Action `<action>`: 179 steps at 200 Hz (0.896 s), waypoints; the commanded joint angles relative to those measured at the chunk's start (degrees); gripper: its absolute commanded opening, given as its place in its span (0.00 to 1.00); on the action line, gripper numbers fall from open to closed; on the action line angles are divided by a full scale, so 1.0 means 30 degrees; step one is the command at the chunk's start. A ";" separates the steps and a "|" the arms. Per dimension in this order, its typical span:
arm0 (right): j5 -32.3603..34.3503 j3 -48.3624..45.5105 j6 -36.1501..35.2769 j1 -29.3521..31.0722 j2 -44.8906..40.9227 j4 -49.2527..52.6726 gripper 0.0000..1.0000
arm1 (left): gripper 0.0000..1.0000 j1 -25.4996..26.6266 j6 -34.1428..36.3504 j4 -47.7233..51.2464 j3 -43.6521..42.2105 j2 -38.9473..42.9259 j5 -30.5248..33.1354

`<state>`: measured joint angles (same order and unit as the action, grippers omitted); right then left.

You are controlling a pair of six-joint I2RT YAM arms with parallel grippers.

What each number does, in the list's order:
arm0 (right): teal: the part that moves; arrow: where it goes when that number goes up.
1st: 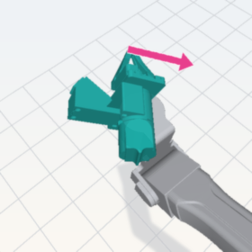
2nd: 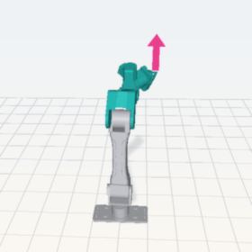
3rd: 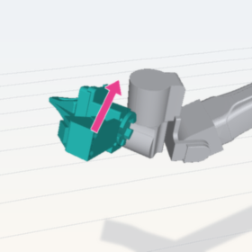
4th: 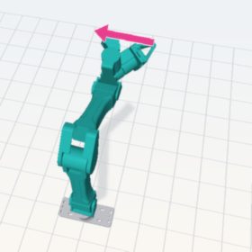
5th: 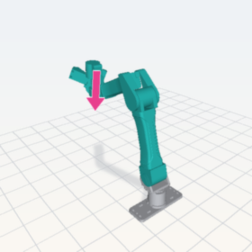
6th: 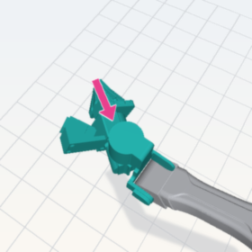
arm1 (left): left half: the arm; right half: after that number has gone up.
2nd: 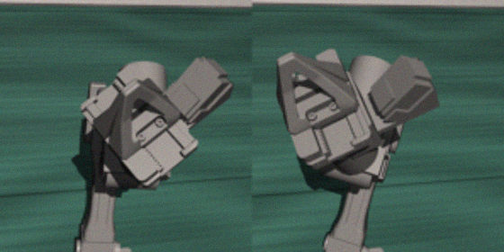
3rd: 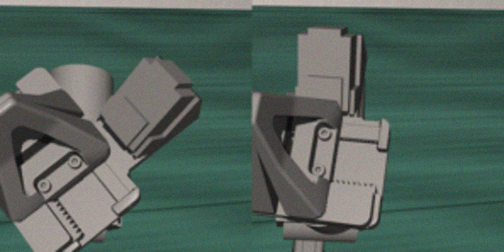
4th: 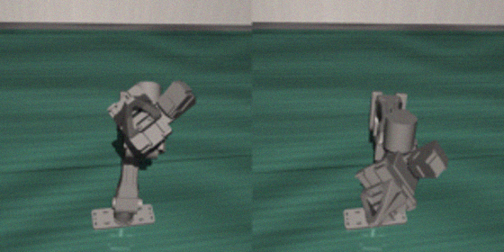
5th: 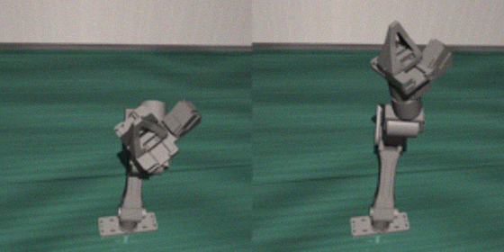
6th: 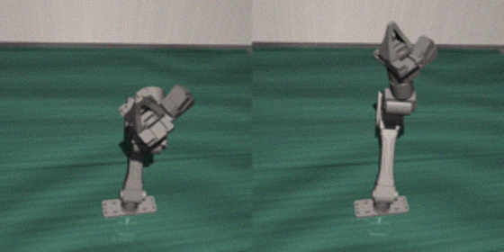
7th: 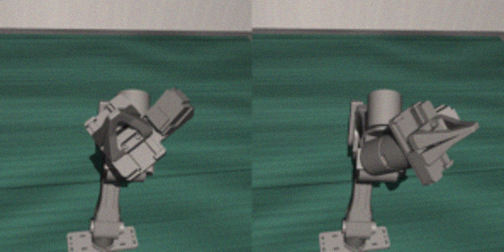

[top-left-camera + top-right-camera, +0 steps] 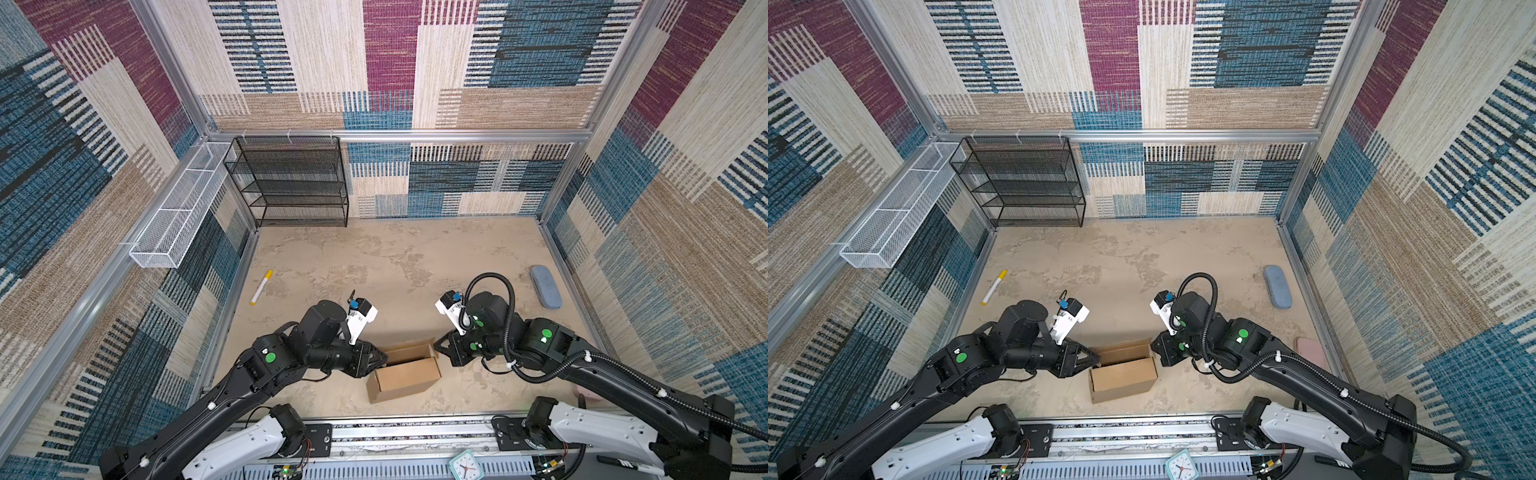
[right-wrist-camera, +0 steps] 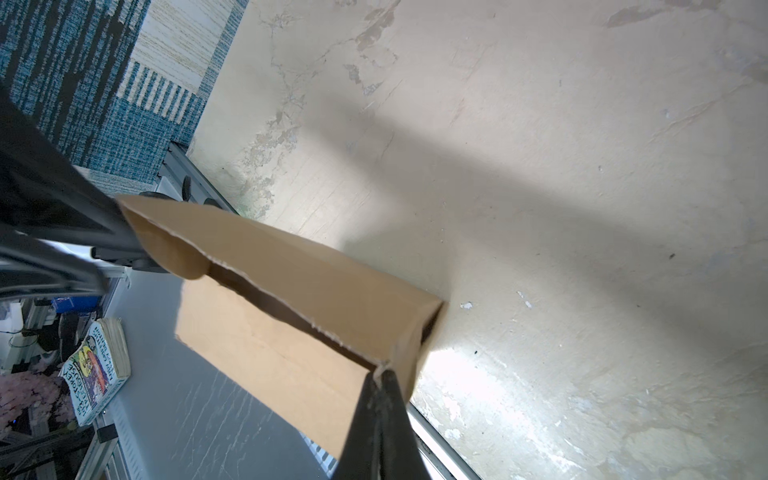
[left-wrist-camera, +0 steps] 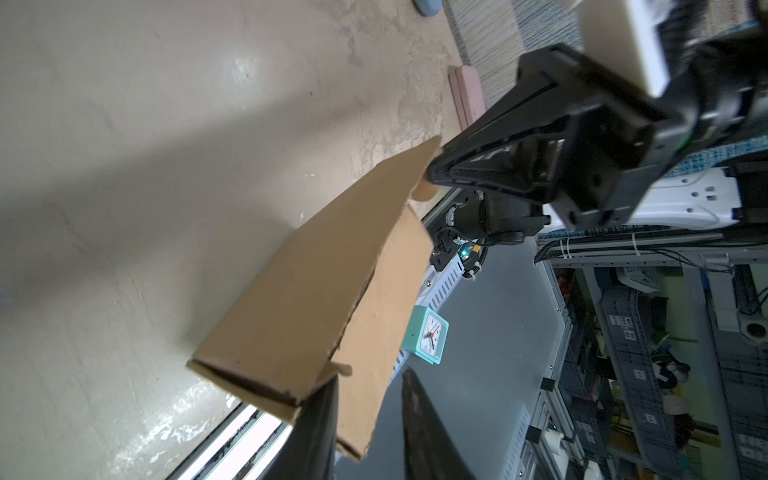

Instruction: Fold the paper box

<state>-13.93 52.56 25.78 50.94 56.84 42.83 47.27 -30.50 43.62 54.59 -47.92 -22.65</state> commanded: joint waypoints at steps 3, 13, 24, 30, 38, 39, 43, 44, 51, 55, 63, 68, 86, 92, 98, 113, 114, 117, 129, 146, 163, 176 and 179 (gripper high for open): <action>0.0260 0.0290 -0.0294 0.0026 -0.0164 0.0019 0.10 | 0.34 -0.0024 0.3044 0.1059 0.1596 -0.0026 0.0274; 0.0223 0.0241 -0.0360 0.0040 -0.0125 -0.0050 0.10 | 0.34 -0.0023 0.3691 0.1392 0.2314 -0.0086 0.0445; 0.0254 0.0195 -0.0367 0.0035 -0.0052 -0.0136 0.10 | 0.35 -0.0031 0.4338 0.1371 0.2505 0.0019 0.0494; 0.0206 0.0177 -0.0361 0.0040 0.0002 -0.0205 0.10 | 0.36 -0.0045 0.4516 0.1228 0.2397 0.0104 0.0572; 0.0214 0.0234 -0.0338 0.0028 0.0009 -0.0297 0.10 | 0.36 -0.0052 0.4596 0.0992 0.2143 0.0124 0.0355; 0.0217 0.0235 -0.0320 0.0035 0.0009 -0.0299 0.10 | 0.36 -0.0052 0.4599 0.0976 0.2096 0.0124 0.0291; 0.0281 0.0278 -0.0282 0.0040 -0.0032 -0.0377 0.10 | 0.36 -0.0052 0.4606 0.0847 0.1940 0.0139 0.0101; 0.0280 0.0286 -0.0263 0.0026 -0.0041 -0.0383 0.10 | 0.36 -0.0067 0.4603 0.0830 0.1891 0.0146 0.0076; 0.0320 0.0336 -0.0188 0.0025 -0.0157 -0.0459 0.10 | 0.36 -0.0052 0.4481 0.0728 0.1626 0.0096 -0.0046; 0.0324 0.0374 -0.0158 0.0027 -0.0216 -0.0487 0.10 | 0.36 -0.0052 0.4414 0.0672 0.1471 0.0082 -0.0086; 0.0280 0.0504 -0.0156 0.0031 -0.0280 -0.0443 0.11 | 0.36 -0.0052 0.4382 0.0568 0.1255 0.0081 -0.0365; 0.0257 0.0570 -0.0156 0.0042 -0.0284 -0.0413 0.13 | 0.36 -0.0068 0.4425 0.0559 0.1187 0.0149 -0.0439; 0.0075 0.0732 -0.0200 0.0042 -0.0226 -0.0389 0.17 | 0.36 -0.0085 0.4591 0.0542 0.1195 0.0775 0.0388; 0.0076 0.0762 -0.0222 0.0042 -0.0233 -0.0422 0.18 | 0.36 -0.0096 0.4758 0.0679 0.1302 0.0988 0.1006; 0.0045 0.0806 -0.0243 0.0025 -0.0254 -0.0471 0.19 | 0.37 -0.0125 0.4805 0.0921 0.1484 0.1130 0.1795; 0.0419 0.0951 -0.0215 0.0040 -0.0396 -0.0613 0.22 | 0.37 -0.0227 0.4786 0.1213 0.1964 0.1350 0.2563; 0.0466 0.0960 -0.0215 0.0041 -0.0399 -0.0618 0.22 | 0.37 -0.0228 0.4767 0.1203 0.1977 0.1367 0.2567; 0.0603 0.1029 -0.0229 0.0038 -0.0401 -0.0616 0.23 | 0.37 -0.0228 0.4651 0.1210 0.1988 0.1429 0.2607; 0.1543 0.1534 -0.0603 0.0014 -0.0196 -0.0614 0.29 | 0.38 -0.0228 0.3581 0.1122 0.1557 0.1712 0.3284; 0.3343 0.2280 -0.1443 -0.0167 0.0877 -0.0533 0.34 | 0.39 -0.0235 0.1630 0.0054 -0.0456 0.1676 0.3918; 0.2044 0.2723 -0.2043 -0.1085 0.2431 -0.1167 0.36 | 0.39 -0.0228 0.0566 -0.1046 -0.1420 0.0982 0.4347; 0.0075 0.2225 -0.2133 -0.2857 0.2968 -0.2649 0.37 | 0.40 -0.0250 0.0628 -0.1478 -0.1108 0.0135 0.5153; -0.0394 0.2052 -0.2168 -0.3297 0.3034 -0.3060 0.37 | 0.40 -0.0264 0.0779 -0.1546 -0.0928 -0.0167 0.5300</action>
<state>-9.10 60.10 21.37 47.24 63.70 40.12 46.61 -24.88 44.64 50.96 -45.54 -11.33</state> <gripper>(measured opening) 0.364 0.390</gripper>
